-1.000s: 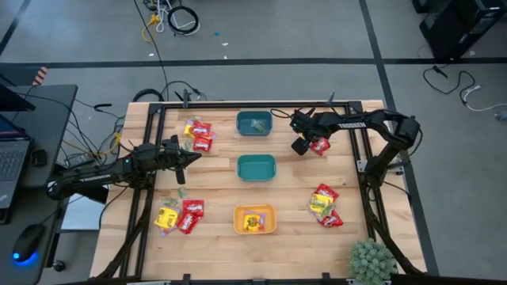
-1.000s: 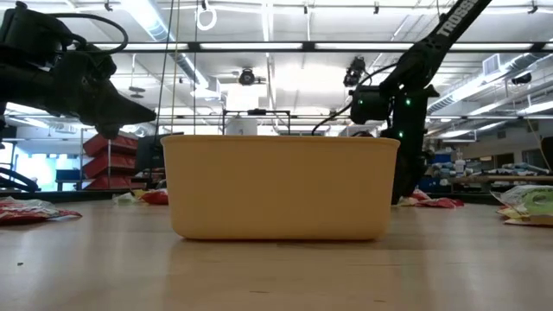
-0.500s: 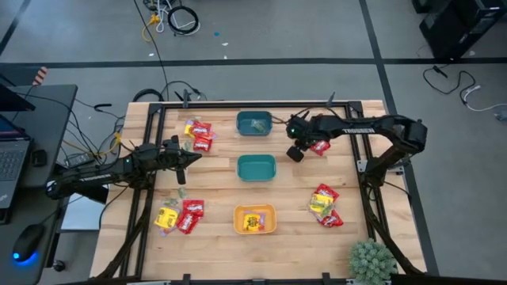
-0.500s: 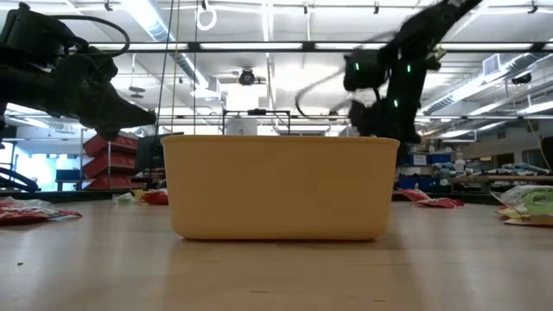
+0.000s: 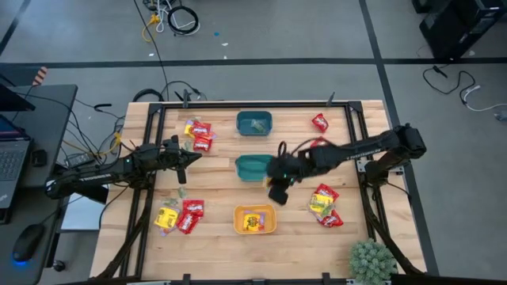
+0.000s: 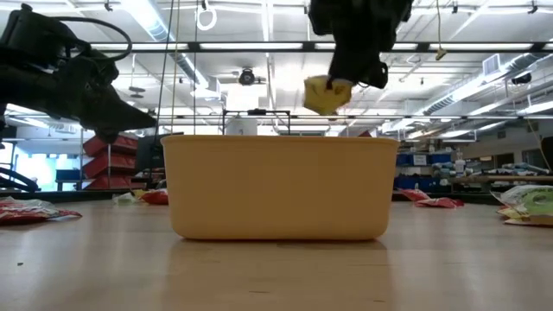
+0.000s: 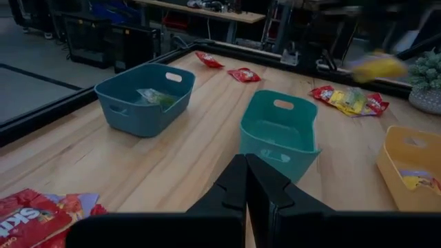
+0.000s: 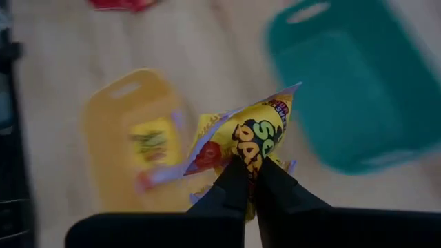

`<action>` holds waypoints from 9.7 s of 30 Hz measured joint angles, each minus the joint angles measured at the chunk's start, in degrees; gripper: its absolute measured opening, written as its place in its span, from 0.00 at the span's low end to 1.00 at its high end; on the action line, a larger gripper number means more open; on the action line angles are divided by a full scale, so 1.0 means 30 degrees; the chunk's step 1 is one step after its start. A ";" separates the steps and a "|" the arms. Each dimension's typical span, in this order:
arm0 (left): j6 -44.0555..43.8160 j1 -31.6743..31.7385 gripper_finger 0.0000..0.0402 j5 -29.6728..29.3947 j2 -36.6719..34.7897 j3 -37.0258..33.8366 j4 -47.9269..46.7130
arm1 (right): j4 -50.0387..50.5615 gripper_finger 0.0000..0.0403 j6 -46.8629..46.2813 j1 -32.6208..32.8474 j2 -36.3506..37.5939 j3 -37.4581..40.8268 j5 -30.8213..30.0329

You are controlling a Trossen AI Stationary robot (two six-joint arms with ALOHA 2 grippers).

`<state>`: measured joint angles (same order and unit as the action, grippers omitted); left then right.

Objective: Sort candy
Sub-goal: Put the yellow candy into the yellow bin, then put the red candy into the green bin

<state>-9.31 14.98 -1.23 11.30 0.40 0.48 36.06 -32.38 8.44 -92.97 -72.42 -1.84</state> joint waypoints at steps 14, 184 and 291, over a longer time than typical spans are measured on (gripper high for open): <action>0.0003 0.0000 0.01 -0.0066 0.0499 0.0000 0.0063 | -0.1126 0.05 -0.1216 0.2361 -0.6116 -0.2883 0.0637; -0.1141 -0.0029 0.01 -0.1042 0.1450 0.0000 0.0048 | -0.9232 0.60 0.4473 -0.6607 -0.0975 0.3889 0.2110; -0.0995 -0.0029 0.01 -0.0874 0.3377 0.0000 0.0885 | -0.0252 0.39 1.0687 -0.2824 -0.2601 -0.1896 -0.4740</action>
<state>-12.29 14.90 -3.86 21.43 0.40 3.13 35.31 -0.32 -0.03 -100.77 -78.11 -16.05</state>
